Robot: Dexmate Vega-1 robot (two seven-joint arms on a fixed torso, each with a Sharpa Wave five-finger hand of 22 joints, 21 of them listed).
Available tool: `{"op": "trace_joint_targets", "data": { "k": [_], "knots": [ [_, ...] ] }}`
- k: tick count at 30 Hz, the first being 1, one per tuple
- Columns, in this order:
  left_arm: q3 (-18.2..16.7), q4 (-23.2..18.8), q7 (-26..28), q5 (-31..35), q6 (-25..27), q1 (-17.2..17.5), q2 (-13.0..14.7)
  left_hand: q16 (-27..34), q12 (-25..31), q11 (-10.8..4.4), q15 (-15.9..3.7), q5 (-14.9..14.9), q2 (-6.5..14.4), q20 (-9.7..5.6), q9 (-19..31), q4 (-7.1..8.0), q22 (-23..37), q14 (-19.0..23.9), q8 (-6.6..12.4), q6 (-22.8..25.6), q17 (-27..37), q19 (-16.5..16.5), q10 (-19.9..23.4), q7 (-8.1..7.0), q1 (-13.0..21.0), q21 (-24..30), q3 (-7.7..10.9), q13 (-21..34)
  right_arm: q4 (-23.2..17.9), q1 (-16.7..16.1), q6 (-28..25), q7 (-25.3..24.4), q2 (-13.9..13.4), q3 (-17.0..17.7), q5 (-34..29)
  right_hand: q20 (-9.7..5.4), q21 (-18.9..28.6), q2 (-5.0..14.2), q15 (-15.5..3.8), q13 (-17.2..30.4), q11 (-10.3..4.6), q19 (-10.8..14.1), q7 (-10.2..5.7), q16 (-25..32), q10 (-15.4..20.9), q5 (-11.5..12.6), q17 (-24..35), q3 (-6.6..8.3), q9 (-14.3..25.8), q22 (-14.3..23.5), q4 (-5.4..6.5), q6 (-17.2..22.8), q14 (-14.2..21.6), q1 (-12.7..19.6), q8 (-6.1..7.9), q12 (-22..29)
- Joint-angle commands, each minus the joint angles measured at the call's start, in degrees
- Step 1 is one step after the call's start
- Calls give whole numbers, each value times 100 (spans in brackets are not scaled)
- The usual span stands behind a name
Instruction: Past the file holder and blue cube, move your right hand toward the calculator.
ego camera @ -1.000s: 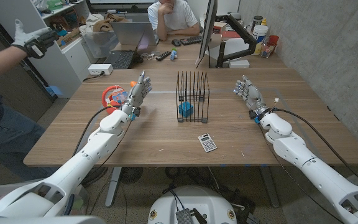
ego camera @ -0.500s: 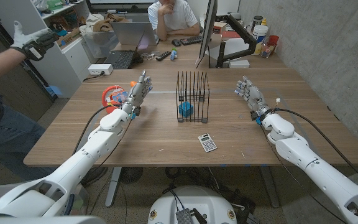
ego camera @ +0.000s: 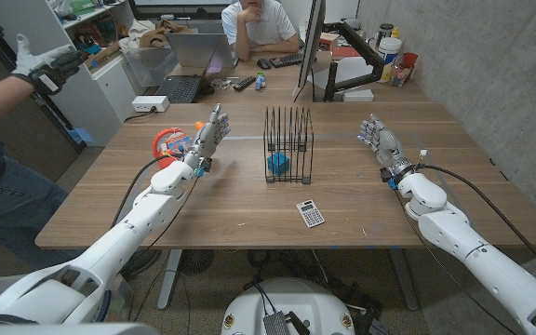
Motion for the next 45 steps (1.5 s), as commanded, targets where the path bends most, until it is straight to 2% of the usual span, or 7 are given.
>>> {"op": "trace_joint_targets", "data": {
  "k": [1,18,29,42,45],
  "knots": [
    [49,89,-62,27,21,-94,-35,-12,25,-20,-22,11,46,-29,10,-3,9,-64,19,-4,19,-51,4,-9,26,3,-20,26,-306,-345,78,-128,-170,153,-3,-85,-22,53,21,16,-5,-17,-42,10,57,37,25,-1,18,10,-34,29,19,17,7,34],
    [51,49,-19,44,83,-107,-17,-12,25,-33,-21,7,72,-28,12,-3,10,-74,18,3,19,-85,3,-11,45,4,-32,27,-534,-796,579,-24,-259,315,-49,-86,-59,56,-4,18,-51,32,-85,27,123,35,23,-6,20,11,-53,69,78,27,14,56],
    [90,119,-45,65,78,-165,-66,-10,25,-46,-15,3,88,-19,13,-4,10,-78,15,0,19,-105,0,-22,60,5,-40,28,-608,-1046,851,2,-234,403,-49,-80,-69,71,-35,19,-119,151,-123,48,195,36,21,-3,22,13,-75,122,170,46,24,77],
    [134,74,-7,112,162,-212,-72,-10,26,-33,-12,-1,104,-9,13,-7,11,-85,15,5,19,-117,2,-21,79,10,-49,28,-480,-1112,1356,55,-51,411,-195,-71,-89,75,-64,20,-132,229,-184,61,280,34,18,-2,23,14,-99,216,248,66,47,101],
    [137,44,16,128,179,-210,-62,-10,25,-38,-15,-3,109,-7,13,-8,11,-87,17,10,19,-120,-1,-23,85,12,-53,28,-466,-1166,1503,34,-7,434,-236,-73,-96,72,-75,20,-174,251,-215,63,304,34,17,-3,23,14,-108,244,270,74,53,107]
  ]
}}
